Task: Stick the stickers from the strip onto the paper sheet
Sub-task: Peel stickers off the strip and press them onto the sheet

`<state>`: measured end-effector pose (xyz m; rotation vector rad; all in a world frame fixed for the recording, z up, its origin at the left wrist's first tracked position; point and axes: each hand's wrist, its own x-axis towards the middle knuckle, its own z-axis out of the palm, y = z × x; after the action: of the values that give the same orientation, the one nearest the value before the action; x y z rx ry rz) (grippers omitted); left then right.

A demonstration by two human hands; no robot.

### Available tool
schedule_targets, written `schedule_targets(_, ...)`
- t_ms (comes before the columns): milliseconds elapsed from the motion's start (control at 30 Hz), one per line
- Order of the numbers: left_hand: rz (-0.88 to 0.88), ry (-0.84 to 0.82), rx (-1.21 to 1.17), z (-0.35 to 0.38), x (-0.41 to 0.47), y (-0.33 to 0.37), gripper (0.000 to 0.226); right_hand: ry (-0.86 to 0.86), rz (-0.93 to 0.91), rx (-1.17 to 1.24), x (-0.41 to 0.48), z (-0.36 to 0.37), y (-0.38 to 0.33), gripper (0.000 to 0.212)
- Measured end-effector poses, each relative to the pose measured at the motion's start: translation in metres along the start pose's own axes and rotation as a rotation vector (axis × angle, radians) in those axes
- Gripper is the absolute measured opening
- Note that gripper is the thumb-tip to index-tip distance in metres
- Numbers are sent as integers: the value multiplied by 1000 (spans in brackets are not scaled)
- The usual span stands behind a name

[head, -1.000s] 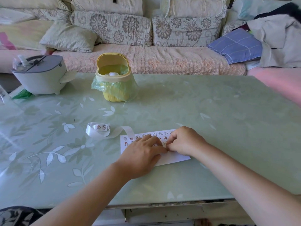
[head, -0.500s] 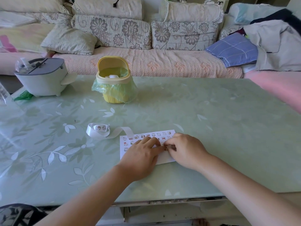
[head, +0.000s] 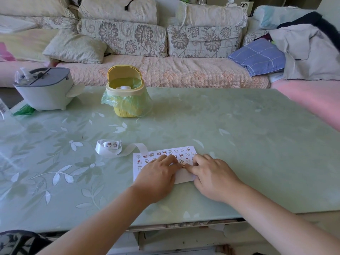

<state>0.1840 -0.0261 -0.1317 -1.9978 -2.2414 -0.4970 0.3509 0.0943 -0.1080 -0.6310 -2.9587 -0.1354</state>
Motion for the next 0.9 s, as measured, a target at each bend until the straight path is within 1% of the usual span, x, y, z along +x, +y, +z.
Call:
schedule_targets(67,8,-22,-6,-1,-1,1,44,8,-2,10,-2,-1,-3,43)
schedule_targets(133,12,-75,5,0,-2,2,51,-20,4,52,-4,0,-6,47)
schedule_targets(267,23,-99,30,-1,-3,2,56,-145,-31,136,-10,4,-10,70)
schedule_targets(400,8,-135,30,-3,-6,1,60,-209,-39,175,-12,0,-6,83)
schedule_targets(500,-17,-175,27,-6,-7,4,61,-198,-17,229,-13,-5,-3,81)
schedule_targets(567,-22,-197,16,-8,-6,4,61,-179,-7,237,-13,-7,-2,70)
schedule_targets(633,-15,-205,-18,-9,-5,2,58,-176,11,239,-13,-8,-2,54)
schedule_targets(667,-9,-206,-46,-10,-5,-1,57,-168,15,238,-13,-8,-2,52)
schedule_targets(800,-2,-179,-123,-11,-6,-5,56,-164,-2,151,-12,-4,-3,64)
schedule_targets(900,-43,-134,-119,-10,-4,0,55,-164,-9,142,-11,-3,-4,70)
